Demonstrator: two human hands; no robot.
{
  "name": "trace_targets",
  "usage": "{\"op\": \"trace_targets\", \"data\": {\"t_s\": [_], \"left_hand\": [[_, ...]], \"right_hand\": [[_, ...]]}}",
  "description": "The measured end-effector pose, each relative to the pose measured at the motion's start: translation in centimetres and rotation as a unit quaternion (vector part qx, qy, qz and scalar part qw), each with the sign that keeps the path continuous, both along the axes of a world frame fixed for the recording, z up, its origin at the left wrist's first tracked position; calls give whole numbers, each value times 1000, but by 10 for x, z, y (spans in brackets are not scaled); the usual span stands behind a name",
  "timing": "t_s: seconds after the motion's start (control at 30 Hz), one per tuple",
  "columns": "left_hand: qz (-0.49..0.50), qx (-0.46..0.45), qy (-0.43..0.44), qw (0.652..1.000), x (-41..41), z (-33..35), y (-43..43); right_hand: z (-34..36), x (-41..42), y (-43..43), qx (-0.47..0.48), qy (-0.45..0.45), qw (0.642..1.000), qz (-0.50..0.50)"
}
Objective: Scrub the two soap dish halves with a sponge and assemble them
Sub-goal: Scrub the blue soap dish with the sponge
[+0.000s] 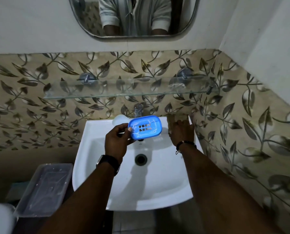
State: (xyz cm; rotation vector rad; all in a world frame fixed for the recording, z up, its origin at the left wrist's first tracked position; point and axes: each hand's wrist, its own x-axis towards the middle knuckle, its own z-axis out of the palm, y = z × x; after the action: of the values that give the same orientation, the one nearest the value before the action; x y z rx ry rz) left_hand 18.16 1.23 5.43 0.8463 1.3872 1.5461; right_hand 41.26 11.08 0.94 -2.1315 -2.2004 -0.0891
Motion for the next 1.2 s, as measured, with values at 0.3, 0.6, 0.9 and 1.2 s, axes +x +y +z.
{"op": "trace_targets", "data": {"t_s": [0.3,0.6,0.9,1.2], "left_hand": [[14,-16,2,1000,0,-19,-12],[-7,-2,-23,1000,-2,0,-7],[-39,13,-16,999,13,50,9],[-85,37,-42,995,9,73,-2]], "right_hand": [[-31,4,14,18,30,999,-42],[23,16,10,117,490,853,-133],[120,-59,-74,242,251,872,343],[133,-79,-89,231,149,914,299]]}}
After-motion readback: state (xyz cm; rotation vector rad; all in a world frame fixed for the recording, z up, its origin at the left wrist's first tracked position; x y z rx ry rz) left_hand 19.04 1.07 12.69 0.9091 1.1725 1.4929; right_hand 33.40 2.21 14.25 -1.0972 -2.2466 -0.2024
